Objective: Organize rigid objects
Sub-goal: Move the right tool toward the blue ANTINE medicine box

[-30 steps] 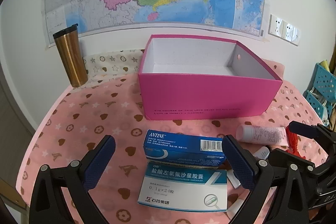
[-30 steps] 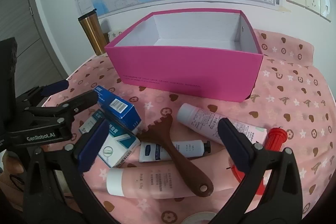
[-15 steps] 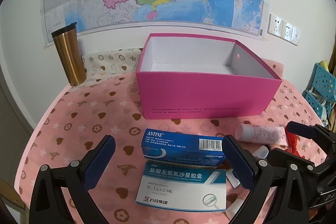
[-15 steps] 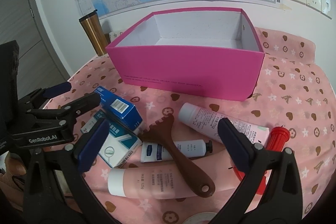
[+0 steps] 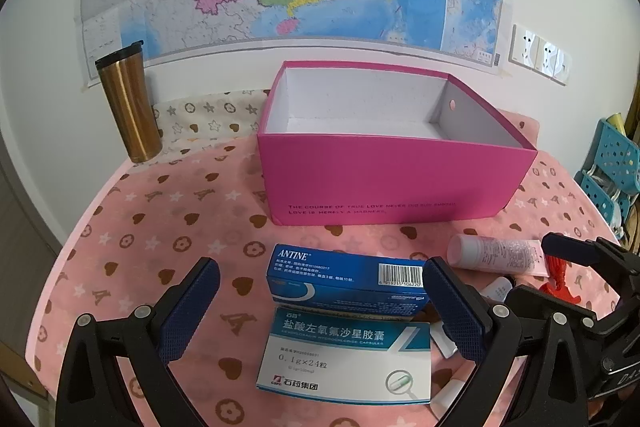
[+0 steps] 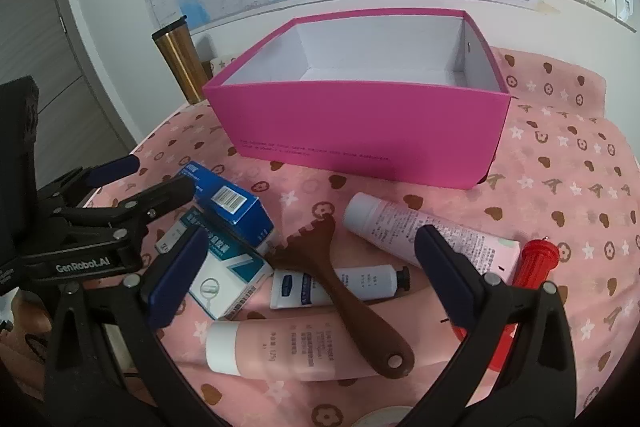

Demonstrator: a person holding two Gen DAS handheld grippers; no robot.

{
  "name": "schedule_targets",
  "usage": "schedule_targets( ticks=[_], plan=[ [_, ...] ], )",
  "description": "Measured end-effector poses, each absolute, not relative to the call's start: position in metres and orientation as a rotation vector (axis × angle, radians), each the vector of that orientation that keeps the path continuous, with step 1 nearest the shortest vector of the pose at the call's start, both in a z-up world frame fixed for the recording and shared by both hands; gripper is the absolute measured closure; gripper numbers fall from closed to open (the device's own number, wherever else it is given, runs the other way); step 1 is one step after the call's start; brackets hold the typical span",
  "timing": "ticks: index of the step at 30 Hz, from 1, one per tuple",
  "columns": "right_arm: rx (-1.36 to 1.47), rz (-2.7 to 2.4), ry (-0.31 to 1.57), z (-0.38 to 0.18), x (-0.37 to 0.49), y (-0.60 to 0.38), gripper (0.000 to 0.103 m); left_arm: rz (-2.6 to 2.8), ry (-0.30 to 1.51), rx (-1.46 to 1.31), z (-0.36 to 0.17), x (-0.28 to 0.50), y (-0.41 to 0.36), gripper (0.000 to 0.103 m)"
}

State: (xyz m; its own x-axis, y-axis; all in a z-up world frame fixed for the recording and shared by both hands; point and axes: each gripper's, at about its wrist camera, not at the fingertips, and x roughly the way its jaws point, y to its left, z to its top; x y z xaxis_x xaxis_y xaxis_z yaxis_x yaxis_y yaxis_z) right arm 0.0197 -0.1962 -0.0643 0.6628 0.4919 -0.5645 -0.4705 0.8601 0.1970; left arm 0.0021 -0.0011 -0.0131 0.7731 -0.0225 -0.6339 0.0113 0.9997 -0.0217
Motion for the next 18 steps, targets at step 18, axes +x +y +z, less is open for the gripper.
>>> schedule_targets(
  ticks=[18],
  plan=[
    [0.011, 0.631, 0.684, -0.072, 0.024, -0.176, 0.003, -0.051, 0.699, -0.079, -0.016, 0.007, 0.033, 0.0]
  ],
)
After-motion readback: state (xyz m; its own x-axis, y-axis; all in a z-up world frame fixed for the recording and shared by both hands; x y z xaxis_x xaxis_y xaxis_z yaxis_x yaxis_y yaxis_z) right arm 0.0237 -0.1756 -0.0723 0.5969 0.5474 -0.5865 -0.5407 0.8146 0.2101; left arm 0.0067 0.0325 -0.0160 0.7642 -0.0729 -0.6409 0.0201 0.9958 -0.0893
